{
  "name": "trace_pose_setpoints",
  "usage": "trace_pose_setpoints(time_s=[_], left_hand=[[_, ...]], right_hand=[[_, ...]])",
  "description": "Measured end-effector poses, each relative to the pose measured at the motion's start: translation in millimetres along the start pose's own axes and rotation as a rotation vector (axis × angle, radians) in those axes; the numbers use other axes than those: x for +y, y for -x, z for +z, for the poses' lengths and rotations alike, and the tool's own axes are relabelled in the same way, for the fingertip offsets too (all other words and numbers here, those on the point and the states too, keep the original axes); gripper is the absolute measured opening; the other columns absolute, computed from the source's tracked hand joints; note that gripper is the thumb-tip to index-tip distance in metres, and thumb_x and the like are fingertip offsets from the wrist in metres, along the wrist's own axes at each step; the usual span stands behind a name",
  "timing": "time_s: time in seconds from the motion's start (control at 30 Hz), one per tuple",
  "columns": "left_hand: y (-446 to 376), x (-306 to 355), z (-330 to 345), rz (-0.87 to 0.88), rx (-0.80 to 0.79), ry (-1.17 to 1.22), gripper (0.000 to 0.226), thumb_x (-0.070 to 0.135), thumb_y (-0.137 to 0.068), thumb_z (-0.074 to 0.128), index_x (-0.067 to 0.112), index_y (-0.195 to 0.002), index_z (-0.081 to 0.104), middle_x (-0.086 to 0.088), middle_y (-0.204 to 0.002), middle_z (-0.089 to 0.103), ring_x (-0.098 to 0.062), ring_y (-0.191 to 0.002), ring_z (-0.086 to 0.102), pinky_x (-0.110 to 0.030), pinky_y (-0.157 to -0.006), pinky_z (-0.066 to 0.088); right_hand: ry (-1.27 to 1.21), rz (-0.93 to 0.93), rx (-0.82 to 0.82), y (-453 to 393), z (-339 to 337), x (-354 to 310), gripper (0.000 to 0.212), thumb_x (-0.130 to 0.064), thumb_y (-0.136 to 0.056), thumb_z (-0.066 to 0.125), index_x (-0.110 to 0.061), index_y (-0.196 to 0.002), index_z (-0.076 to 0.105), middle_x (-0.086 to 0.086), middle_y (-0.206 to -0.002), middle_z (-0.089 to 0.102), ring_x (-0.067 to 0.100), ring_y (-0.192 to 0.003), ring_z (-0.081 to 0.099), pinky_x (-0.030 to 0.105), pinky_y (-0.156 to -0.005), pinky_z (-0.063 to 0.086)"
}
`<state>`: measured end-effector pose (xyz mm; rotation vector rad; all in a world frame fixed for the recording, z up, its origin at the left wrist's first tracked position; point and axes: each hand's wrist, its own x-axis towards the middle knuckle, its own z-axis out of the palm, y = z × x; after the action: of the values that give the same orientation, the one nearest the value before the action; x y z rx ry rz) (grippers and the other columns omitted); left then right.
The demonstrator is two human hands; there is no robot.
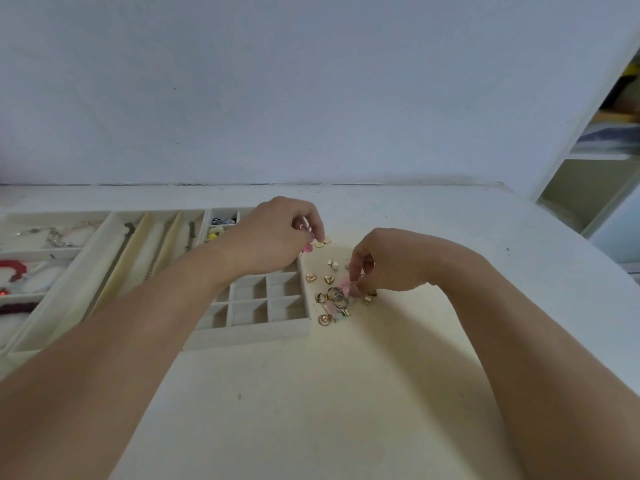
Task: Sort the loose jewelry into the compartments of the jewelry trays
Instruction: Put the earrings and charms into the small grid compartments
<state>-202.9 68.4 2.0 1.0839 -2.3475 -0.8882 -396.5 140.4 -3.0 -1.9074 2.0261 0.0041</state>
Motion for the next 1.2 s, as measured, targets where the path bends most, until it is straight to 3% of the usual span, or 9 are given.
trace_pose_setpoints(time_s=[0.07, 0.2, 0.27, 0.37, 0.5, 0.77, 0.9, 1.0, 1.2], left_hand=[[0.8, 1.1, 0.0, -0.011, -0.014, -0.003, 0.032, 0.006, -0.091, 0.057, 0.029, -0.081, 0.076, 0.007, -0.079, 0.073, -0.004, -0.075, 0.067, -0.017, -0.064, 0.049], [2.2, -0.5, 0.6, -0.023, -0.022, 0.003, 0.02, 0.015, -0.09, 0.067, 0.03, -0.088, 0.079, 0.01, -0.076, 0.072, 0.005, -0.056, 0.057, -0.009, -0.054, 0.04], [2.0, -2.0, 1.8, -0.022, -0.01, 0.003, 0.008, 0.027, -0.089, 0.073, 0.031, -0.089, 0.08, 0.015, -0.076, 0.071, 0.008, -0.065, 0.061, -0.012, -0.062, 0.041], [1.7, -1.9, 1.6, -0.004, -0.007, 0.011, 0.011, 0.041, -0.087, 0.075, 0.031, -0.083, 0.08, 0.012, -0.074, 0.072, 0.004, -0.06, 0.058, -0.019, -0.06, 0.04], [1.2, -0.2, -1.0, 0.034, -0.01, 0.033, 0.016, 0.039, -0.088, 0.074, 0.026, -0.08, 0.078, -0.004, -0.079, 0.074, -0.01, -0.062, 0.055, -0.025, -0.062, 0.041], [-1.8, -7.1, -14.2, 0.008, 0.109, 0.027, 0.013, 0.033, -0.091, 0.072, 0.027, -0.081, 0.078, 0.006, -0.073, 0.073, -0.005, -0.052, 0.056, -0.019, -0.055, 0.041], [-0.9, -11.1, -20.0, 0.008, 0.132, 0.023, 0.013, 0.034, -0.091, 0.072, 0.026, -0.082, 0.078, 0.009, -0.076, 0.074, 0.003, -0.057, 0.059, -0.016, -0.058, 0.039], [-0.8, -11.3, -22.0, 0.014, 0.142, 0.04, 0.014, 0.034, -0.091, 0.072, 0.026, -0.082, 0.078, 0.01, -0.075, 0.074, 0.002, -0.062, 0.061, -0.017, -0.061, 0.041], [-0.8, -9.1, -21.3, 0.039, 0.141, 0.039, 0.015, 0.032, -0.092, 0.071, 0.023, -0.083, 0.078, 0.009, -0.073, 0.072, 0.006, -0.05, 0.054, -0.005, -0.047, 0.033]], right_hand=[[-0.018, 0.007, 0.022, 0.5, -0.3, 0.0, 0.014, -0.042, -0.082, 0.078, -0.032, -0.091, 0.073, -0.013, -0.085, 0.063, 0.005, -0.069, 0.055, 0.024, -0.055, 0.037], [-0.083, -0.027, 0.051, 0.7, -1.3, -1.0, 0.008, -0.036, -0.087, 0.074, -0.031, -0.091, 0.069, -0.012, -0.093, 0.065, 0.004, -0.072, 0.056, 0.023, -0.06, 0.038], [-0.156, -0.068, 0.103, 0.8, -2.4, -2.2, 0.009, -0.035, -0.089, 0.073, -0.03, -0.089, 0.066, -0.012, -0.091, 0.067, 0.002, -0.069, 0.056, 0.021, -0.06, 0.037], [-0.333, -0.152, 0.234, 0.6, -5.4, -3.8, 0.011, -0.032, -0.087, 0.075, -0.028, -0.085, 0.065, -0.012, -0.082, 0.073, 0.003, -0.066, 0.058, 0.022, -0.065, 0.041], [-0.535, -0.231, 0.359, 0.4, -5.1, -8.1, 0.015, -0.034, -0.086, 0.079, -0.025, -0.084, 0.068, -0.011, -0.076, 0.073, 0.003, -0.058, 0.055, 0.013, -0.054, 0.038], [-0.589, -0.201, 0.306, -0.6, -4.1, -5.7, 0.032, -0.009, -0.088, 0.075, -0.03, -0.11, 0.068, -0.014, -0.093, 0.077, 0.0, -0.066, 0.065, 0.02, -0.059, 0.05], [-0.606, -0.188, 0.317, -2.3, -1.9, -7.5, 0.035, -0.014, -0.085, 0.079, -0.033, -0.112, 0.068, -0.016, -0.095, 0.076, 0.0, -0.068, 0.065, 0.021, -0.055, 0.05], [-0.678, -0.169, 0.305, -3.9, -0.1, -10.0, 0.034, -0.026, -0.083, 0.082, -0.034, -0.114, 0.069, -0.017, -0.095, 0.076, 0.002, -0.071, 0.065, 0.025, -0.065, 0.051], [-0.837, -0.152, 0.296, -8.5, 10.4, -22.1, 0.027, -0.024, -0.079, 0.086, -0.026, -0.103, 0.075, -0.006, -0.096, 0.078, 0.008, -0.075, 0.067, 0.034, -0.068, 0.047]])
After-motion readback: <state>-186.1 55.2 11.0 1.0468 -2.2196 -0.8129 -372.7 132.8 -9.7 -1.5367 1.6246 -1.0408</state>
